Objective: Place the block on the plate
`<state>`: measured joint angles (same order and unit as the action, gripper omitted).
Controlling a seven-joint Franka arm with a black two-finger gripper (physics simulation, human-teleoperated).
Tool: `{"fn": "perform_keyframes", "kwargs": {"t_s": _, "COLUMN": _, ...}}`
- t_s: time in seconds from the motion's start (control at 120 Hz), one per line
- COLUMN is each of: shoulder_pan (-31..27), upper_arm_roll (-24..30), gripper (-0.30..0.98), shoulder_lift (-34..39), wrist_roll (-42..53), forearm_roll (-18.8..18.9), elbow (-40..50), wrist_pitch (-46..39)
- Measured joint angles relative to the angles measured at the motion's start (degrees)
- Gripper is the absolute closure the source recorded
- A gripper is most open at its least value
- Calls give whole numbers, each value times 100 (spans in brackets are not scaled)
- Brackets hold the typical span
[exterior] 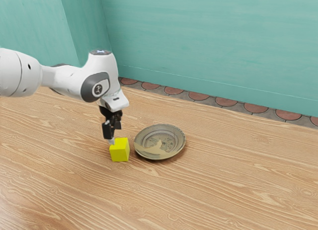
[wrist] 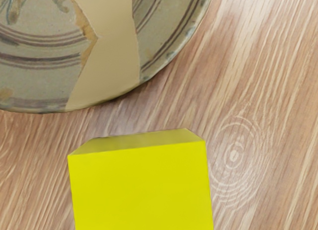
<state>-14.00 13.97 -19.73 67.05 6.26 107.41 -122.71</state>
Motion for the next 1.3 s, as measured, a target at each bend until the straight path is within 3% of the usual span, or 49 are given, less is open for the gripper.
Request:
{"fn": "perform_keyframes", "kwargs": {"t_s": 0.925, "shoulder_pan": -121, "upper_arm_roll": 0, "gripper": 0, "shoulder_lift": -786, "wrist_roll": 741, "forearm_roll": -104, "elbow": -5, "wrist_pitch": -592}}
{"fn": "perform_keyframes", "kwargs": {"t_s": 1.092, "shoulder_pan": -103, "upper_arm_roll": 3, "gripper": 19, "shoulder_lift": -799, "wrist_roll": 713, "forearm_roll": -64, "elbow": -38, "wrist_pitch": -625}}
{"fn": "perform_keyframes", "kwargs": {"t_s": 1.3, "shoulder_pan": -87, "upper_arm_roll": 9, "gripper": 25, "shoulder_lift": -766, "wrist_roll": 666, "forearm_roll": -32, "elbow": -50, "wrist_pitch": -655}}
